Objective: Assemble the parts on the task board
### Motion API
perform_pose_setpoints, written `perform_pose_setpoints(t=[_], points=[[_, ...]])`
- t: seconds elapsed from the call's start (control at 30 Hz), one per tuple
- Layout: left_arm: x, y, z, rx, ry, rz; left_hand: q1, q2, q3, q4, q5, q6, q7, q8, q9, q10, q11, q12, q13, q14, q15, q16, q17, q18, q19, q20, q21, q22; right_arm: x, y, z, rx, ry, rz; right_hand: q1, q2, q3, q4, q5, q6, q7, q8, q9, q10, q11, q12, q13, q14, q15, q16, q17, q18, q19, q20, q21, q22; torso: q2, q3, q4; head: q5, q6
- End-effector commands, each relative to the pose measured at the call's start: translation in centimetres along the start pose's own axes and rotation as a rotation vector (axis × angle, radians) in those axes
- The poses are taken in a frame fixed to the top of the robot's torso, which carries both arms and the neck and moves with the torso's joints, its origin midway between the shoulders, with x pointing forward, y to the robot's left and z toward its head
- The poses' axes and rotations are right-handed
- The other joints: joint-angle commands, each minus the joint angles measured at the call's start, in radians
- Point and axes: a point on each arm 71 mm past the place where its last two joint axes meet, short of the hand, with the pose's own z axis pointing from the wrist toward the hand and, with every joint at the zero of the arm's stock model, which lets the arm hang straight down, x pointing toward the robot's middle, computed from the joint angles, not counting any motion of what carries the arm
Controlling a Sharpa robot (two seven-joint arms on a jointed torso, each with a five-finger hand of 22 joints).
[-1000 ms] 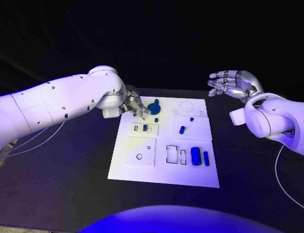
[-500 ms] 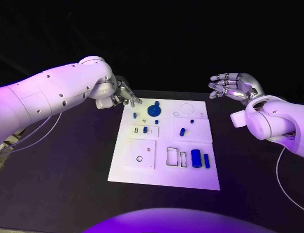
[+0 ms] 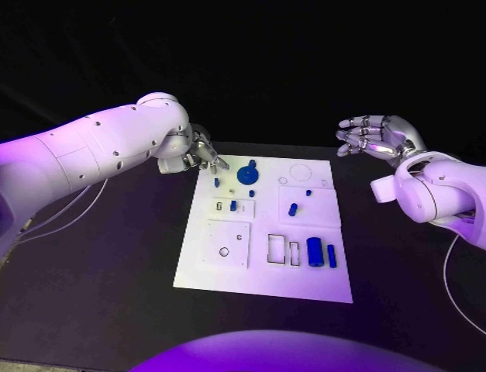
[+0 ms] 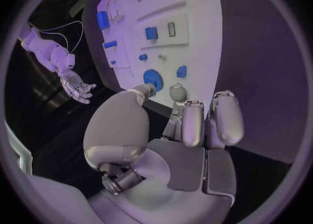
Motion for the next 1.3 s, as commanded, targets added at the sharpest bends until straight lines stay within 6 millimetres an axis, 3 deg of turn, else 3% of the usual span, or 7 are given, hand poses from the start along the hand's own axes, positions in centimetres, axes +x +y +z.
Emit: perform_pose_setpoints(t=[0.03,0.57,1.3], points=[[0.2,-0.1,0.2,0.005,0.024,0.04,-0.001,0.008,-0.007,0.002,-0.003,0.01,0.001,0.004,-0.001,0.006,-0.001,0.006,0.002,0.04,0.001,-0.003,0.05,0.002,-0.002,0.0,0.0,0.002,0.1,0.0,0.0,-0.003,0.013,0.004,-0.008,-0.001,-0.006,0.0,0.003,-0.007,0.095,0.003,-0.001,-0.006,0.001,0.007,-0.002,-0.007,0.0,-0.005,-0.001,0.007,-0.003,0.006,-0.003,-0.001,0.0,0.0008,0.0011,0.002,-0.001],[0.4,0.2,0.8,-0.017,0.043,0.054,0.009,0.013,-0.008,-0.002,0.001,0.018,-0.003,0.013,0.0,0.006,-0.004,0.006,0.0,0.04,-0.001,-0.004,0.048,0.002,-0.002,-0.002,0.001,0.002,0.3,0.0,0.1,-0.003,0.016,0.004,-0.008,0.001,-0.007,0.0,0.005,-0.007,0.095,0.004,-0.001,-0.007,0.001,0.008,-0.003,-0.007,0.0,-0.006,-0.001,0.007,-0.003,0.006,-0.004,-0.002,-0.002,0.0011,0.0013,0.003,-0.011],[1.4,0.2,1.6,-0.027,0.079,0.059,0.033,0.019,-0.005,-0.003,0.004,0.021,-0.004,0.02,-0.001,0.01,-0.006,0.013,0.006,0.041,-0.003,-0.002,0.05,0.001,0.0,-0.003,0.003,0.007,0.3,0.0,0.0,-0.003,0.018,0.003,-0.007,0.003,-0.007,0.0,0.006,-0.007,0.095,0.005,-0.001,-0.007,0.001,0.009,-0.004,-0.006,0.0,-0.006,-0.001,0.007,-0.002,0.007,-0.005,-0.004,-0.002,0.0019,0.0013,-0.002,-0.013]])
